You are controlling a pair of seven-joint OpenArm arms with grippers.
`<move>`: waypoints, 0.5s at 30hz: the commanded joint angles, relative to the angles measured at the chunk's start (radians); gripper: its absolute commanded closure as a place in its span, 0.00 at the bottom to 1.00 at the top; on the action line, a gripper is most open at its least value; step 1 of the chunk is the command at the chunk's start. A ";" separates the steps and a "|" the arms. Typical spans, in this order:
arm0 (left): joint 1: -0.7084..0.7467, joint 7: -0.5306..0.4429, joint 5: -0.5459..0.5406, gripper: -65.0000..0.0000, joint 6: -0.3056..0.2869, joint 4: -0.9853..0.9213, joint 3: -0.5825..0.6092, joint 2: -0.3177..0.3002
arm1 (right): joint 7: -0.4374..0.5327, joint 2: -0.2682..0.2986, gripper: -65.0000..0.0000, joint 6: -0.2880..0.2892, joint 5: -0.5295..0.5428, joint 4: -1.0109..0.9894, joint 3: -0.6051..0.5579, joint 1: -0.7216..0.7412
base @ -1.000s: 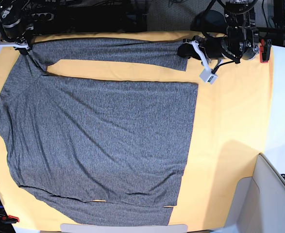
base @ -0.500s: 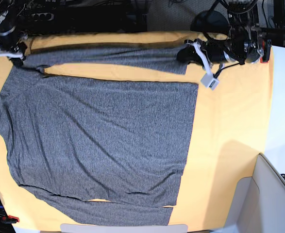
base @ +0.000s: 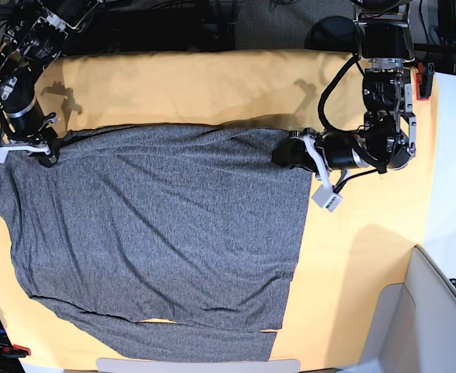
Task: Fold the T-shirt properly
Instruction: 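Lift the shoulder edge and pull it toward the hem with both grippers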
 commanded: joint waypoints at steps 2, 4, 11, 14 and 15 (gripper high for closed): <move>-0.013 0.003 -0.016 0.99 -0.001 -0.048 -0.001 -0.010 | 0.016 0.017 1.00 0.003 0.018 -0.051 0.003 0.025; -0.041 -0.009 -0.016 0.99 -0.001 -0.084 -0.001 -0.024 | 0.018 0.019 1.00 0.003 0.018 -0.100 0.004 0.033; -0.072 -0.014 -0.016 0.99 -0.001 -0.112 -0.006 -0.039 | 0.019 0.019 1.00 0.003 0.018 -0.110 0.006 0.047; -0.107 -0.012 -0.017 0.99 -0.001 -0.111 -0.004 -0.041 | 0.019 0.019 1.00 0.003 0.018 -0.110 0.007 0.051; -0.112 -0.012 -0.017 0.99 -0.001 -0.111 -0.003 -0.041 | 0.019 0.019 1.00 0.003 0.018 -0.110 0.007 0.051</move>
